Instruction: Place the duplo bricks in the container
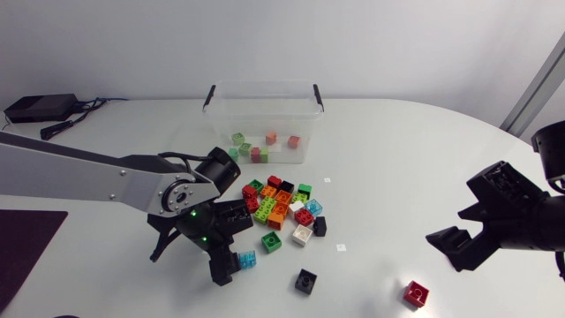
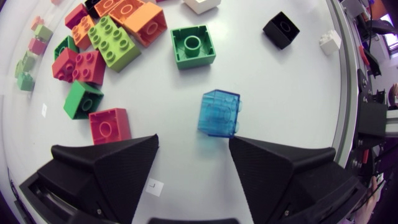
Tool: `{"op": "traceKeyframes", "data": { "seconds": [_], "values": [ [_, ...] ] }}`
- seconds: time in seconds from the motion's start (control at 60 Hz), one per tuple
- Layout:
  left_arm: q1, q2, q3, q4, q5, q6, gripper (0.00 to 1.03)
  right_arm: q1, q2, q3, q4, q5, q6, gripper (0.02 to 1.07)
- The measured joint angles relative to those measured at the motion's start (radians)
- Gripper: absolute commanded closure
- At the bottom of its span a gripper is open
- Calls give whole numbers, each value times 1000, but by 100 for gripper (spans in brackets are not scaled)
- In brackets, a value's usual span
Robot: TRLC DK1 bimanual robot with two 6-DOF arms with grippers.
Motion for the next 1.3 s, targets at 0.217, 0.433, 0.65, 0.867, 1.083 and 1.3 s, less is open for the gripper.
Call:
{"op": "traceKeyframes", "data": {
  "seconds": [0.217,0.433,0.65,0.867,1.083,1.3],
  "values": [
    [-21,0,13,40,5,35,13,-56,-12,-11,-5,-20,-41,7],
    [-69,8,16,45,7,48,11,-86,-13,-13,-5,-27,-59,7],
    [-73,95,79,42,8,-24,49,-96,-29,-19,-44,-40,-70,7],
    [-73,118,116,22,36,-74,83,-113,-30,-19,-193,-46,-75,7],
    [-72,113,116,-1,45,-76,85,-87,11,-53,-175,-61,-190,7],
    [-51,42,80,-30,45,-76,85,15,163,-110,-62,-62,-261,8]
  ]
}}
